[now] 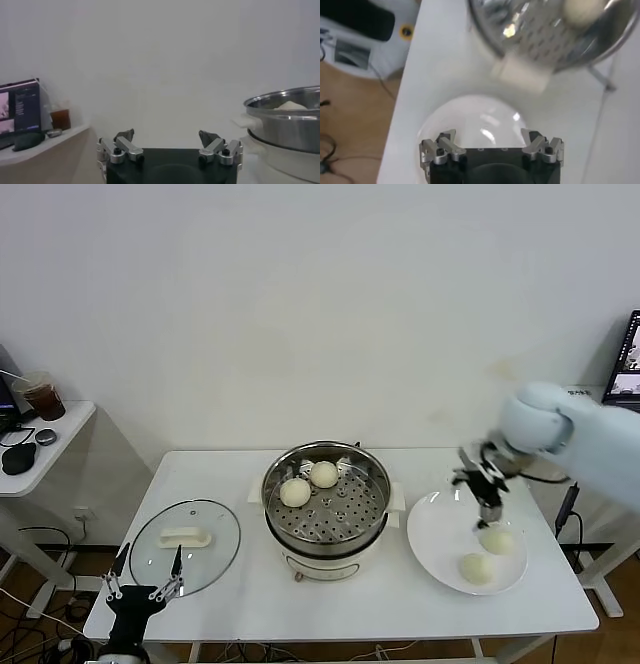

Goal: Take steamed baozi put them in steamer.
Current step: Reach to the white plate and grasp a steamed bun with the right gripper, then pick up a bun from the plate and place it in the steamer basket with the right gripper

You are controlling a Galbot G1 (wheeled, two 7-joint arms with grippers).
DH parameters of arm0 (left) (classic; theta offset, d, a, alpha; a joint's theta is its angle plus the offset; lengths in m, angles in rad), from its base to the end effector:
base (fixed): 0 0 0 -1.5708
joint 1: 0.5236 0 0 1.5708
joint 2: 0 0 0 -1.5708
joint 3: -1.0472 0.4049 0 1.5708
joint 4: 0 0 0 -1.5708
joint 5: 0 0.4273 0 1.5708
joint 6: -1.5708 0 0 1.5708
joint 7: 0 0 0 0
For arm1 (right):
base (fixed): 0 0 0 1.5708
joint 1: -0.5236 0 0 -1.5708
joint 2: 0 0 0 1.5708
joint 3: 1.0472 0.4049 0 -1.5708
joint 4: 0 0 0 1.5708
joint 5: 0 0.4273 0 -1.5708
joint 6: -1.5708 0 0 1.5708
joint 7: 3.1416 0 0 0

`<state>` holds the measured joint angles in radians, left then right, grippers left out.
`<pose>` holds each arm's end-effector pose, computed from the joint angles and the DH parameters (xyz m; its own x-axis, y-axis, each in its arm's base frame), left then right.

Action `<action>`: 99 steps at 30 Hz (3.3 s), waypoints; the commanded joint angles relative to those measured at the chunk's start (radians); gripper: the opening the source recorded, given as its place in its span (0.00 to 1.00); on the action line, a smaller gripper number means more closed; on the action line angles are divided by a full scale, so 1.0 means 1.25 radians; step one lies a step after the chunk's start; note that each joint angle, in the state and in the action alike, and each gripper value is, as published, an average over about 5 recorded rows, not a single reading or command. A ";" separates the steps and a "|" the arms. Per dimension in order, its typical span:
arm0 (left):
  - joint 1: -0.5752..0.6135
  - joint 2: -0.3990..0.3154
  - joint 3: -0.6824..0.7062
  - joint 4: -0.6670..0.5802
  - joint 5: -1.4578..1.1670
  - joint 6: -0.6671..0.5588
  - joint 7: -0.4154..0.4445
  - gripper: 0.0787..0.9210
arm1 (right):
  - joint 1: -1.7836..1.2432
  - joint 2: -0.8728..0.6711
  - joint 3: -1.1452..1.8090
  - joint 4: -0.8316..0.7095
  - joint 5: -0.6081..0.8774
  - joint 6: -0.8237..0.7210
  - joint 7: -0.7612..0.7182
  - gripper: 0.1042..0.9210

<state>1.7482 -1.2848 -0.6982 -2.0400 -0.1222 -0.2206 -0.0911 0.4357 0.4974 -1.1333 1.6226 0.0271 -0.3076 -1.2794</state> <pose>0.1679 0.1232 -0.3830 -0.9975 -0.0638 -0.0316 -0.0690 0.9759 0.2073 0.5509 -0.1335 -0.0854 -0.1052 -0.0510 0.9931 -0.9659 -0.2324 -0.1142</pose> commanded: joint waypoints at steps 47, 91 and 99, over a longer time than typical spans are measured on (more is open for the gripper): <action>0.024 -0.016 -0.035 -0.008 0.004 -0.001 0.000 0.88 | -0.496 0.030 0.371 -0.170 -0.175 0.040 0.114 0.50; 0.020 -0.010 -0.056 -0.019 -0.007 -0.002 0.000 0.88 | 0.067 0.606 -0.112 -0.257 -0.018 0.483 0.074 0.46; 0.018 -0.017 -0.057 -0.014 -0.008 -0.002 -0.001 0.88 | 0.027 0.635 -0.116 -0.280 -0.104 0.553 0.084 0.47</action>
<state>1.7709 -1.3035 -0.7688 -2.0587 -0.1330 -0.2227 -0.0921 0.5034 1.1948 -1.2288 1.3221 0.0169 0.2344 -1.1858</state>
